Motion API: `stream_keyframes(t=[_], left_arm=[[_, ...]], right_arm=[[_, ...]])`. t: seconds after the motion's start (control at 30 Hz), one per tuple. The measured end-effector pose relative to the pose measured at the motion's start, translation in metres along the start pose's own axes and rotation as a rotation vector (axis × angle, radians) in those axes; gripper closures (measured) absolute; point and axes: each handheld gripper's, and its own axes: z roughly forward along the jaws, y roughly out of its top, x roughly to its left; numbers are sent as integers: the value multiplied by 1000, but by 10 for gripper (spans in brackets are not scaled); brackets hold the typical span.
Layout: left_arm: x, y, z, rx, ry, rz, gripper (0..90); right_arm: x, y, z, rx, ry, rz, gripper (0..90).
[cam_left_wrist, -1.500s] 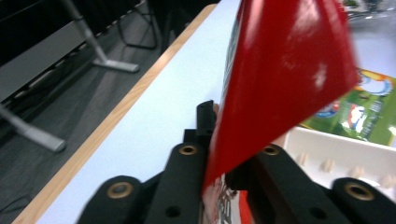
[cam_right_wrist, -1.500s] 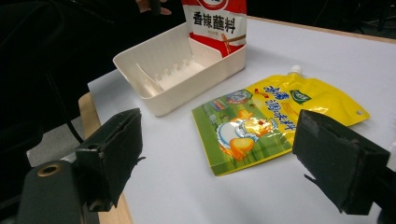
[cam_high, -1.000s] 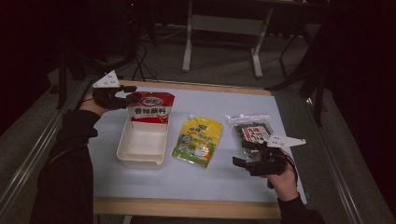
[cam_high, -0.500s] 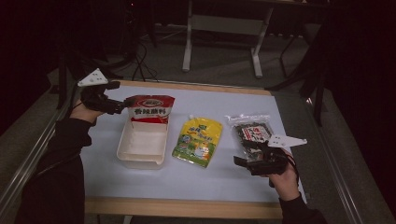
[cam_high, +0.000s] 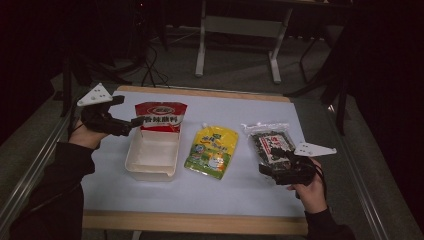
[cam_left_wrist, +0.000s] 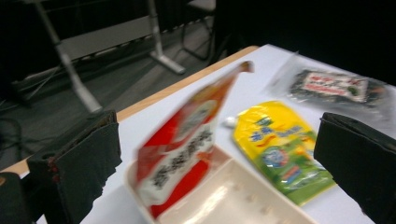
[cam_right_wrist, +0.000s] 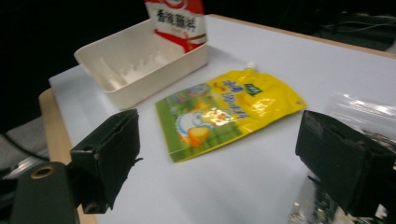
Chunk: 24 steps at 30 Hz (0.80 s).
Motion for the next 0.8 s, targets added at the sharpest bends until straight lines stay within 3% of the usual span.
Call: stream_keyframes(t=[0.2, 0.27, 0.3, 0.4, 0.47, 0.5, 0.53, 0.57, 0.67, 0.7, 0.8], left_arm=[[-24, -13, -1, -10, 4, -16, 20], [-27, -14, -2, -22, -1, -17, 21], [-36, -18, -2, -27, 4, -16, 21], [-49, -25, 0, -29, -14, -10, 21], [-54, -28, 2, -29, -29, -21, 21], [-71, -37, 11, -12, -53, -25, 21], [-71, -37, 11, -12, -53, -25, 21], [-75, -40, 13, -13, -68, -25, 21], [-84, -45, 17, -17, -97, -34, 21], [-95, -50, 23, -11, -119, -30, 21], [-106, -53, 29, -8, -133, -16, 21]], right_arm=[[-8, -2, -3, 13, -78, 28, 110], [-10, -3, -5, 8, -82, 30, 136], [-11, -3, -6, 7, -85, 32, 133], [-18, -5, -9, 22, -137, 32, 189], [-20, -6, -10, 30, -142, 34, 232], [-23, -7, -11, 35, -153, 35, 237], [-23, -7, -11, 35, -153, 35, 237], [-36, -11, -13, 43, -199, 38, 305], [-45, -14, -14, 51, -212, 42, 313], [-56, -17, -15, 60, -231, 44, 338], [-65, -19, -16, 71, -255, 43, 383]])
